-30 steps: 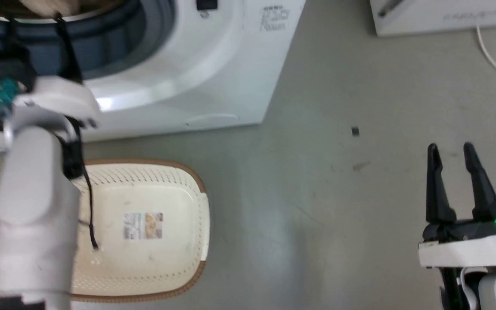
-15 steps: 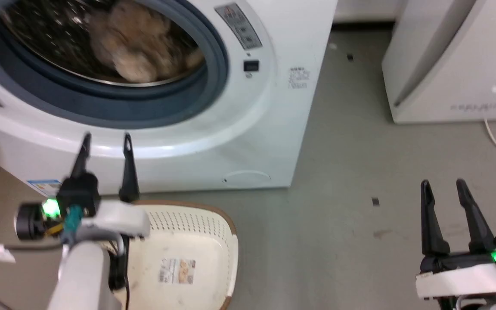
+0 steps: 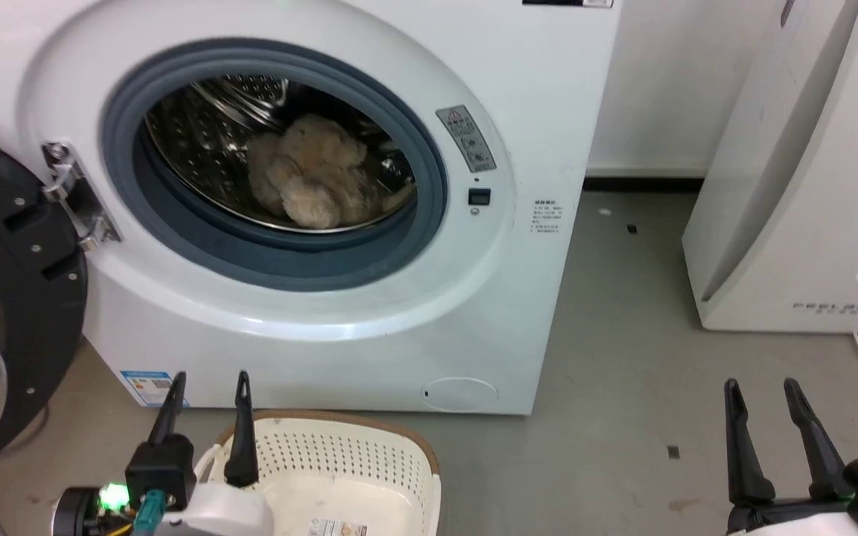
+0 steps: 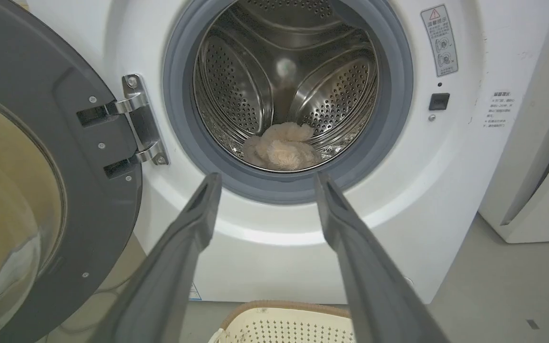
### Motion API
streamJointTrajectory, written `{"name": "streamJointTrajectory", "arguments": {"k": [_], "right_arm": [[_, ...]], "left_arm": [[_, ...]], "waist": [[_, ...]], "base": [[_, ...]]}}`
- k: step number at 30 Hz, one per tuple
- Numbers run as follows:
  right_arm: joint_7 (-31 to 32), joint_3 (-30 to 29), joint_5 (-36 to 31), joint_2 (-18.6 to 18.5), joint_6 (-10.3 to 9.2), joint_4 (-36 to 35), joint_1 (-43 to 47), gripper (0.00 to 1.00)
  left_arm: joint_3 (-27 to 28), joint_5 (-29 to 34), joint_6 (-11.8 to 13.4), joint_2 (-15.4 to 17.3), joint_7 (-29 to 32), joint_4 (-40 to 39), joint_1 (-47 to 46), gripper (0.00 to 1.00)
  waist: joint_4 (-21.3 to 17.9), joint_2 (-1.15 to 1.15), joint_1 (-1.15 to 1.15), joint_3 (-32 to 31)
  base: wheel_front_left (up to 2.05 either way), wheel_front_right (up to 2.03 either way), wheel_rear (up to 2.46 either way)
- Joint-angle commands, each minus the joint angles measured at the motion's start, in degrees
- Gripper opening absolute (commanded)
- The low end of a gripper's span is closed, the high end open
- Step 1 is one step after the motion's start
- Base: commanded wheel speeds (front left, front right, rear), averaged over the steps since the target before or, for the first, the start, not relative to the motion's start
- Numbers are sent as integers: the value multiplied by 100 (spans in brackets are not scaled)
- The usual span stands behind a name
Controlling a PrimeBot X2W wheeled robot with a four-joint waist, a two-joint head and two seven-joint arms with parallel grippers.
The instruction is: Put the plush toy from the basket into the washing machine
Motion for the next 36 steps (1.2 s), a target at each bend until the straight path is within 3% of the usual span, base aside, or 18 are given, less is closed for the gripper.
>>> {"name": "streamJointTrajectory", "arguments": {"k": [1, 7, 8, 36], "right_arm": [[-25, -13, -14, -6, 3, 22, 105, 100], [-25, -17, 4, -6, 3, 79, 227, 100], [3, -4, 0, 0, 0, 71, 156, 0], [285, 80, -204, -1, 1, 51, 28, 0]], "left_arm": [[18, 50, -19, -9, -29, -33, 110, 100], [49, 66, -91, -24, -29, -50, 276, 100], [37, 31, -60, -23, 5, -18, 221, 0], [52, 78, -132, -92, 286, -211, 218, 0]], "waist": [[32, 0, 2, -107], [19, 0, 2, -223], [20, 0, 2, -221], [-21, 0, 2, -186]], "base": [[0, 0, 0], [0, 0, 0], [0, 0, 0], [0, 0, 0]]}}
